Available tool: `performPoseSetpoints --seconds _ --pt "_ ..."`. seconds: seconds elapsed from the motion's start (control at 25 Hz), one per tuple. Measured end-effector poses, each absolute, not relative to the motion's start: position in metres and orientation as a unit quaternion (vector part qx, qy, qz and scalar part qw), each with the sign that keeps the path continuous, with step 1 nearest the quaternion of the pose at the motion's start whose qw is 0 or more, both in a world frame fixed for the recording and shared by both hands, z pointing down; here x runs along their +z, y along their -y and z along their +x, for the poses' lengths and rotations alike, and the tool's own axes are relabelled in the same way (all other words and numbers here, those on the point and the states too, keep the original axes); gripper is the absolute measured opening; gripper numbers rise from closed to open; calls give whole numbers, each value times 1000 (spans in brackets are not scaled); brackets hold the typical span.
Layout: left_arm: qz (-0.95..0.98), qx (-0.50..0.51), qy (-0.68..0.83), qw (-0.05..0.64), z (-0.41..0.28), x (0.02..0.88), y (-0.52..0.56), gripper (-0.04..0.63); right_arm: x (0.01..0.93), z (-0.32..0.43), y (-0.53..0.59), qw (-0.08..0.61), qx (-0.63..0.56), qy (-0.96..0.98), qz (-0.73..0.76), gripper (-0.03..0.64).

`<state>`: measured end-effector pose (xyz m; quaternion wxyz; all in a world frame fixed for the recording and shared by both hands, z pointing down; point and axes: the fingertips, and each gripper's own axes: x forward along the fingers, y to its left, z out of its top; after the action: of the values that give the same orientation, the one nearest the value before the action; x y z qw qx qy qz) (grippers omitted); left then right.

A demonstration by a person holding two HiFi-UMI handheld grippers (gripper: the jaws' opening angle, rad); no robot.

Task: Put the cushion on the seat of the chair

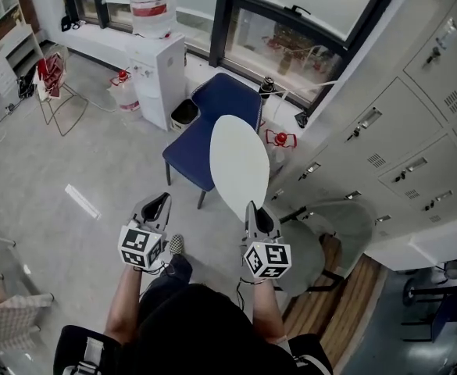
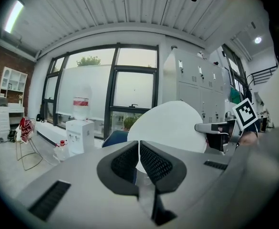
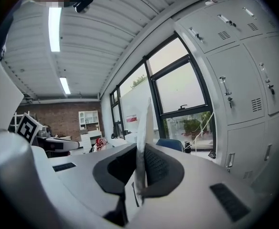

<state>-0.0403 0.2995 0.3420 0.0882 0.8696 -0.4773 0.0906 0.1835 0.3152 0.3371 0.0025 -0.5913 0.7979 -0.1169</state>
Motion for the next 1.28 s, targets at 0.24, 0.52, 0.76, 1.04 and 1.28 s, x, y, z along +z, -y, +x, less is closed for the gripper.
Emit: performPoseSetpoints --seconds 0.24,0.52,0.76,1.04,1.28 --pt "873 99 468 92 -62 342 -237 26 337 155 -255 -4 -126 -795 -594 51" --pt "880 100 453 99 -96 348 -180 26 344 112 -203 -14 -134 -789 -599 51" --pt "882 95 448 112 -125 355 -138 26 344 84 -166 -12 -144 -781 -608 51" --pt "882 86 449 115 -164 358 -100 26 341 47 -127 -17 -135 -781 -609 51" --pt "875 84 462 121 -197 363 -76 26 342 16 -98 -18 -140 -789 -598 51"
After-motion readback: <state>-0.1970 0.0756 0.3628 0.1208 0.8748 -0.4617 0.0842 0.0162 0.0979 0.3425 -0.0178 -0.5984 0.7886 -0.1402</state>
